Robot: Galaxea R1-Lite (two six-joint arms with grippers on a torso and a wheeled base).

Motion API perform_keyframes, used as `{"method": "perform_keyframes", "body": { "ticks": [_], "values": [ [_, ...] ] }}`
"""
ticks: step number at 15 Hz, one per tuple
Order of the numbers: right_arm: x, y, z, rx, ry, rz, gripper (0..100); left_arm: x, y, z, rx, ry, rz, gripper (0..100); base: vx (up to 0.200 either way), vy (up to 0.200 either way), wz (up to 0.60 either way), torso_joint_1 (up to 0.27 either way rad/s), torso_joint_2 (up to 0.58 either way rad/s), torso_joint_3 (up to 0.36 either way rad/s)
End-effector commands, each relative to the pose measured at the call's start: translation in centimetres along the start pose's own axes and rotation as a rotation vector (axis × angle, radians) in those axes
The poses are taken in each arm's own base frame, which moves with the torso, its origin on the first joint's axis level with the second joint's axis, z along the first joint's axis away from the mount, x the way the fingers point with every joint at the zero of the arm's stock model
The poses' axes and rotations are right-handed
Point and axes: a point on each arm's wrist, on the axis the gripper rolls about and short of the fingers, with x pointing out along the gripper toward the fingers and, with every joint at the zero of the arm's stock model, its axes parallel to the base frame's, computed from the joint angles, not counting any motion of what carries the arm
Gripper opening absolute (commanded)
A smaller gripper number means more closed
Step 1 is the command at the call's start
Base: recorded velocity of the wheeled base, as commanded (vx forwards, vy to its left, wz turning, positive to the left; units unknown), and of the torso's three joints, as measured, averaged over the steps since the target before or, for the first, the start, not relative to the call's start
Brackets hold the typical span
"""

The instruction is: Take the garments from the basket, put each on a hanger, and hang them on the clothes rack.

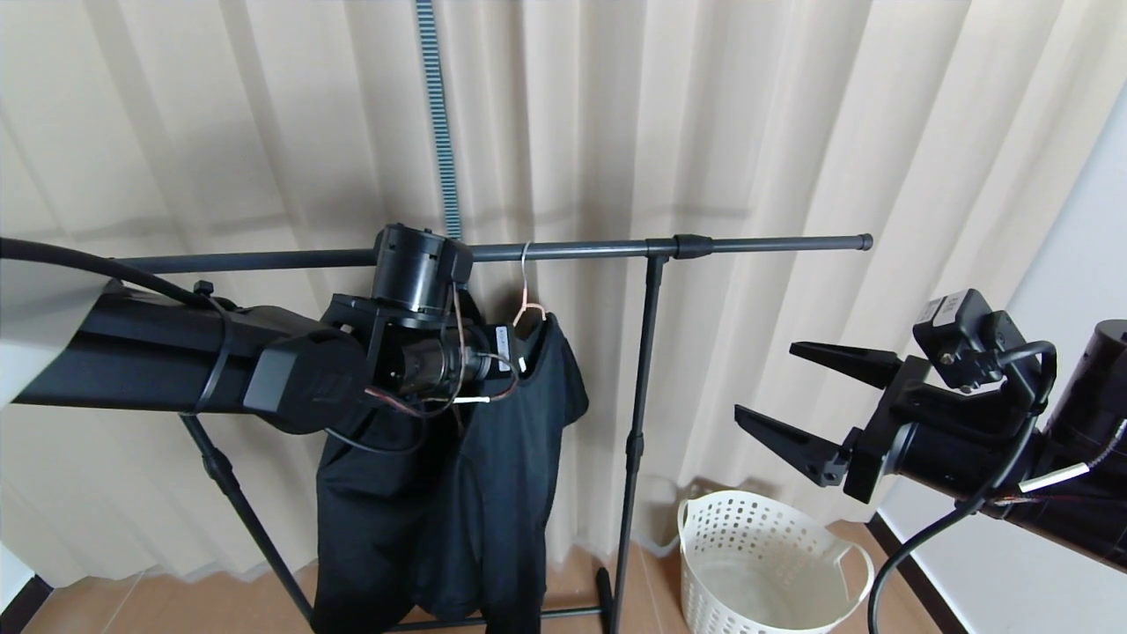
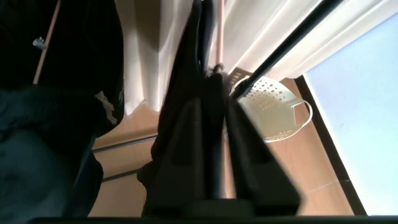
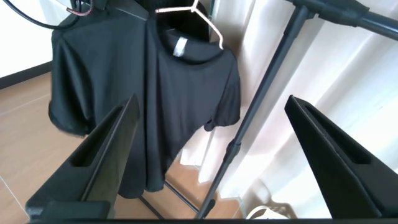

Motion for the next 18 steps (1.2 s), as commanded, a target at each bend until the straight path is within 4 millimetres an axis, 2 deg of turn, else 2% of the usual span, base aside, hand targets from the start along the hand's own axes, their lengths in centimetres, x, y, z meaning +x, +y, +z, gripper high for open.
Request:
{"method": "perform_keyframes", "body": {
  "ticks": [1, 5, 7, 12, 14, 15, 16, 17, 18],
  "values": [
    [0.0, 0.0, 0.0, 0.000, 0.000, -0.001, 100, -0.2, -0.3, 0.1, 0.003, -0.007, -0.001, 100, 0.000, 0.000, 0.00, 0.000, 0.00, 0.000],
    [0.0, 0.0, -0.1, 0.001, 0.003, 0.001, 100, -0.2, -0.4, -0.1, 0.006, -0.010, 0.023, 100, 0.000, 0.000, 0.00, 0.000, 0.00, 0.000],
    [0.0, 0.0, 0.0, 0.000, 0.000, 0.000, 100, -0.9, -0.5, 0.3, 0.006, -0.024, 0.014, 100, 0.000, 0.000, 0.00, 0.000, 0.00, 0.000],
    [-0.1, 0.1, 0.1, -0.002, -0.005, 0.000, 100, -4.7, -1.0, 1.5, 0.011, -0.063, -0.024, 100, 0.000, 0.000, 0.00, 0.000, 0.00, 0.000],
    [-0.4, 0.1, 0.4, -0.007, -0.019, -0.002, 100, -7.2, -0.8, 1.8, 0.009, -0.083, -0.036, 100, 0.000, 0.000, 0.00, 0.000, 0.00, 0.000],
    [-1.2, 0.3, 0.9, -0.017, -0.042, -0.004, 100, -10.1, -0.2, 1.9, 0.018, -0.094, -0.037, 100, 0.000, 0.000, 0.00, 0.000, 0.00, 0.000],
    [-1.6, 0.4, 1.2, -0.022, -0.057, -0.004, 100, -11.6, 0.3, 1.6, 0.021, -0.094, -0.037, 100, 0.000, 0.000, 0.00, 0.000, 0.00, 0.000],
    [-2.6, 0.9, 1.8, -0.034, -0.089, -0.001, 100, -14.3, 1.1, 0.9, 0.020, -0.105, -0.041, 100, 0.000, 0.000, 0.00, 0.000, 0.00, 0.000],
    [-3.4, 1.4, 2.3, -0.044, -0.115, 0.006, 100, -15.6, 1.6, 0.3, 0.022, -0.110, -0.041, 100, 0.000, 0.000, 0.00, 0.000, 0.00, 0.000]
  ]
}}
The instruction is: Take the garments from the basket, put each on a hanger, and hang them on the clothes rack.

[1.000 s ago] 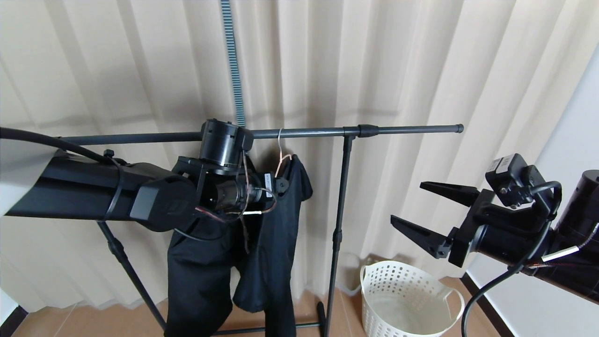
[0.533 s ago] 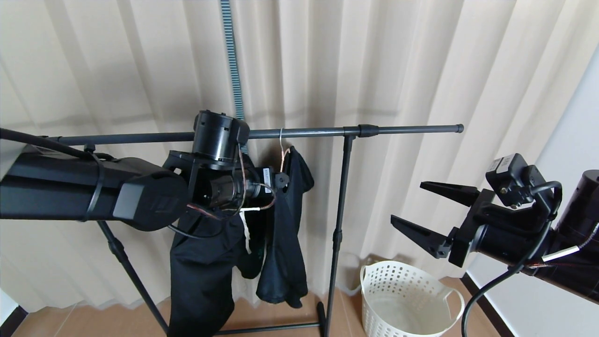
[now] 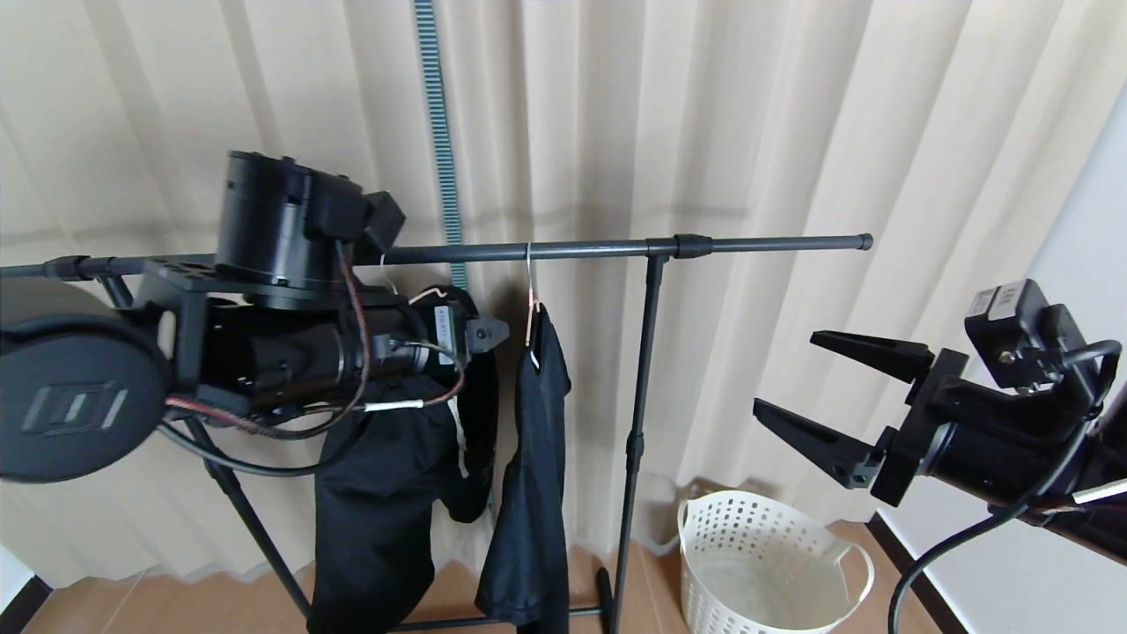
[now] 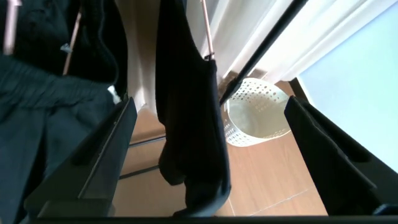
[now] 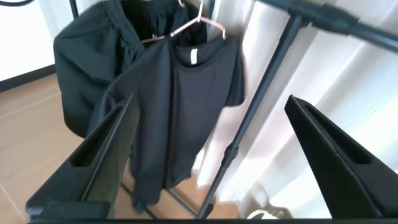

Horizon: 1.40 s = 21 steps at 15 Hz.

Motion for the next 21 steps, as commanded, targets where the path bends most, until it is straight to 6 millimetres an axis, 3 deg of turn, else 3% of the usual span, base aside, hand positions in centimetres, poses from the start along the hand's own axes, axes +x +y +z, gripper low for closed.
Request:
{"method": "perform_keyframes", "body": {
  "ticks": [1, 4, 6, 9, 12, 15, 17, 21],
  "values": [
    [-3.8, 2.0, 2.1, -0.044, -0.112, 0.026, 100, -9.3, 2.7, -2.1, 0.000, -0.077, -0.018, 100, 0.000, 0.000, 0.00, 0.000, 0.00, 0.000],
    [-9.2, 4.2, 3.8, -0.129, -0.173, 0.052, 100, -15.8, 5.9, -8.3, 0.026, -0.101, -0.017, 100, 0.000, 0.000, 0.00, 0.000, 0.00, 0.000],
    [-12.4, 5.2, 2.0, -0.180, -0.085, 0.074, 100, -18.6, 7.9, -12.7, 0.026, -0.105, -0.013, 100, 0.000, 0.000, 0.00, 0.000, 0.00, 0.000],
    [-16.9, 6.6, -1.7, -0.154, 0.023, 0.093, 100, -20.6, 9.9, -17.5, 0.019, -0.116, 0.020, 100, 0.000, 0.000, 0.00, 0.000, 0.00, 0.000],
    [-19.6, 7.5, -4.8, -0.120, 0.101, 0.040, 100, -20.9, 11.1, -21.4, 0.025, -0.105, 0.043, 100, 0.000, 0.000, 0.00, 0.000, 0.00, 0.000],
    [-20.6, 8.1, -7.1, -0.032, 0.096, -0.107, 100, -20.6, 11.7, -23.5, 0.106, -0.118, 0.111, 100, 0.000, 0.000, 0.00, 0.000, 0.00, 0.000],
    [-20.9, 8.8, -9.4, 0.007, 0.100, -0.248, 100, -20.9, 11.7, -23.7, 0.078, -0.160, 0.195, 100, 0.000, 0.000, 0.00, 0.000, 0.00, 0.000],
    [-21.1, 9.2, -10.0, 0.115, 0.039, -0.340, 100, -21.9, 11.2, -24.7, 0.049, -0.303, 0.445, 100, 0.000, 0.000, 0.00, 0.000, 0.00, 0.000]
  ]
}}
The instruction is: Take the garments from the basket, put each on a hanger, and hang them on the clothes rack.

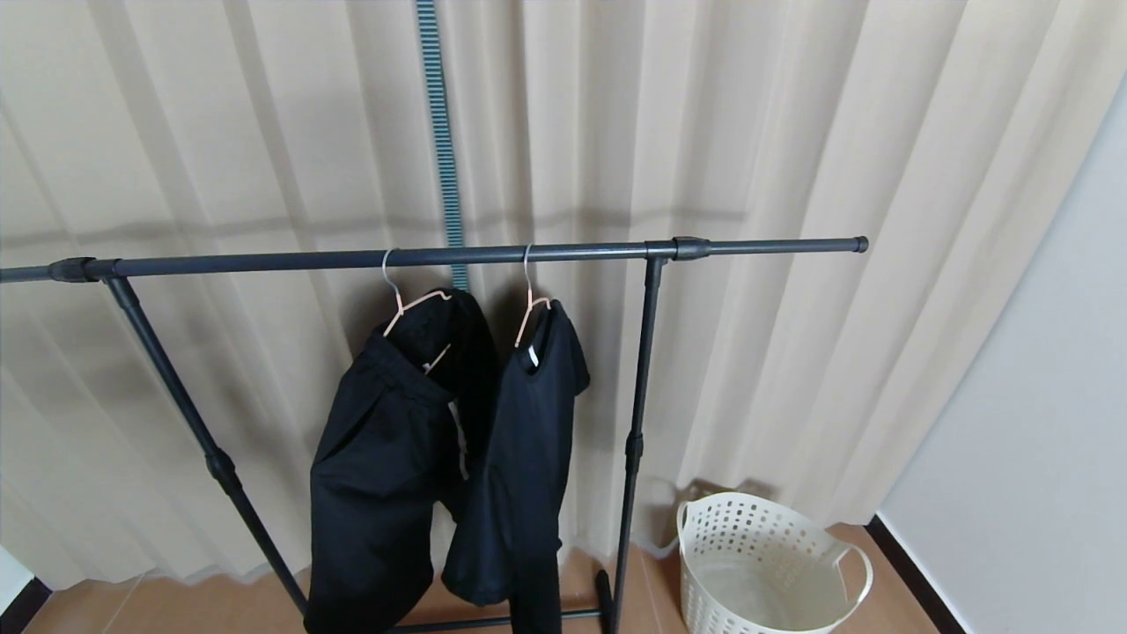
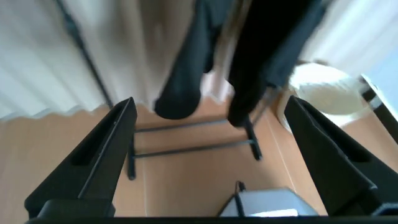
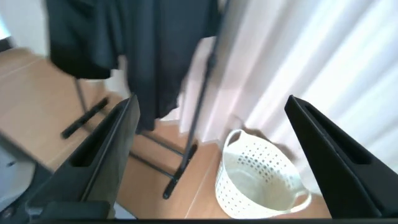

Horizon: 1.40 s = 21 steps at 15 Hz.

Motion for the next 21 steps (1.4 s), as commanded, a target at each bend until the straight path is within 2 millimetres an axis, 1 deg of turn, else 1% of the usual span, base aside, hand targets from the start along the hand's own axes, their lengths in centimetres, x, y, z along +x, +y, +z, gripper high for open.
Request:
{"method": "perform_keyframes", "body": {
  "ticks": [1, 3, 5, 7, 9, 10, 12, 14, 16, 17, 19, 20, 21],
  "values": [
    [-0.30, 0.15, -0.35, 0.057, -0.044, -0.024, 100, -1.45, -0.23, -0.87, -0.006, -0.164, 0.141, 100, 0.000, 0.000, 0.00, 0.000, 0.00, 0.000],
    [-0.30, 0.14, -0.35, 0.068, -0.044, -0.030, 100, -1.81, -0.32, -1.03, -0.011, -0.210, 0.092, 100, 0.000, 0.000, 0.00, 0.000, 0.00, 0.000],
    [-0.26, 0.12, -0.48, 0.059, -0.044, -0.039, 100, -1.86, -0.34, -0.99, -0.057, -0.215, 0.078, 100, 0.000, 0.000, 0.00, 0.000, 0.00, 0.000],
    [-0.21, -0.03, -0.60, -0.017, -0.036, -0.105, 100, -1.90, -0.51, -0.92, -0.072, -0.215, -0.001, 100, 0.000, 0.000, 0.00, 0.000, 0.00, 0.000],
    [-0.27, -0.21, -0.42, -0.112, -0.036, -0.185, 100, -1.40, -0.57, -1.32, -0.085, -0.222, -0.027, 100, 0.000, 0.000, 0.00, 0.000, 0.00, 0.000],
    [-0.26, -0.25, -0.41, -0.126, -0.039, -0.203, 100, -1.25, -0.58, -1.41, -0.084, -0.230, -0.027, 100, 0.000, 0.000, 0.00, 0.000, 0.00, 0.000],
    [-0.22, -0.64, -0.14, -0.141, -0.089, -0.362, 100, -1.01, -0.58, -1.46, -0.089, -0.263, -0.034, 100, 0.000, 0.000, 0.00, 0.000, 0.00, 0.000],
    [-0.25, -0.69, -0.02, -0.133, -0.100, -0.385, 100, -1.03, -0.58, -1.42, -0.148, -0.264, -0.042, 100, 0.000, 0.000, 0.00, 0.000, 0.00, 0.000],
    [-0.25, -0.69, -0.02, -0.133, -0.100, -0.385, 100, -1.03, -0.58, -1.42, -0.148, -0.264, -0.042, 100, 0.000, 0.000, 0.00, 0.000, 0.00, 0.000],
    [-0.52, -0.40, -0.13, -0.132, -0.114, -0.562, 100, -1.03, -0.58, -1.42, -0.165, -0.264, -0.041, 100, 0.000, 0.000, 0.00, 0.000, 0.00, 0.000],
    [-0.82, -0.29, -0.24, -0.150, -0.152, -0.548, 100, -1.03, -0.58, -1.41, -0.165, -0.265, -0.042, 100, 0.000, 0.000, 0.00, 0.000, 0.00, 0.000],
    [-0.91, -0.19, -0.28, -0.151, -0.173, -0.509, 100, -1.03, -0.58, -1.41, -0.165, -0.265, -0.042, 100, 0.000, 0.000, 0.00, 0.000, 0.00, 0.000],
    [-0.77, 0.05, -0.39, -0.096, -0.188, -0.377, 100, -1.03, -0.58, -1.41, -0.166, -0.266, -0.040, 100, 0.000, 0.000, 0.00, 0.000, 0.00, 0.000]
  ]
}}
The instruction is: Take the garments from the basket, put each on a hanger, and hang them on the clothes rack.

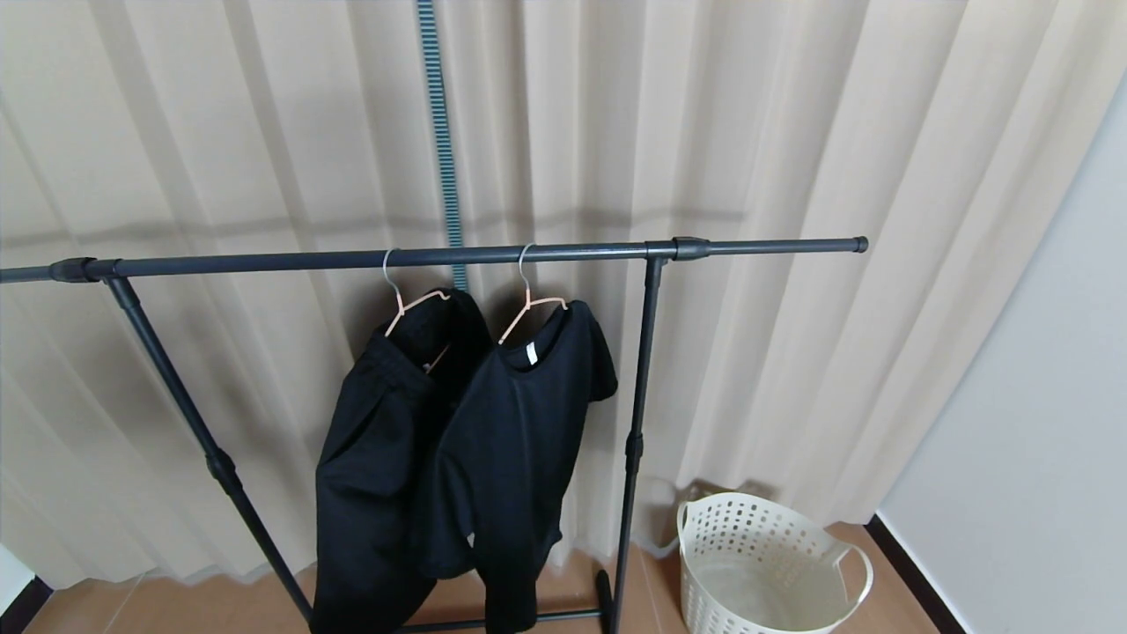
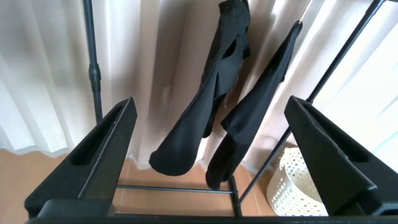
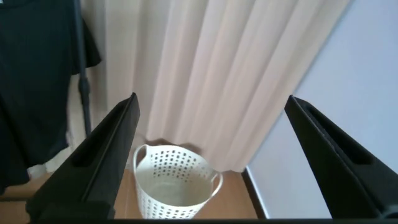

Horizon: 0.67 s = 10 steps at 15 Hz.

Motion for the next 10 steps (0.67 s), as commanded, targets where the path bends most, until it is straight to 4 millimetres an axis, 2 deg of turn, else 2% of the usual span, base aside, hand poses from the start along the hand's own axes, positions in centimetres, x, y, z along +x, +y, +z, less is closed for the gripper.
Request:
{"method": "perform_keyframes", "body": {
  "ticks": [1, 10],
  "values": [
    [-0.31, 0.58, -0.50, 0.128, -0.005, 0.229, 100, 0.03, 0.01, -0.01, -0.005, 0.001, 0.006, 100, 0.000, 0.000, 0.00, 0.000, 0.00, 0.000],
    [-0.27, 0.40, -0.58, 0.155, 0.013, 0.140, 100, 0.03, 0.02, 0.01, -0.041, -0.002, 0.012, 100, 0.000, 0.000, 0.00, 0.000, 0.00, 0.000]
  ]
}}
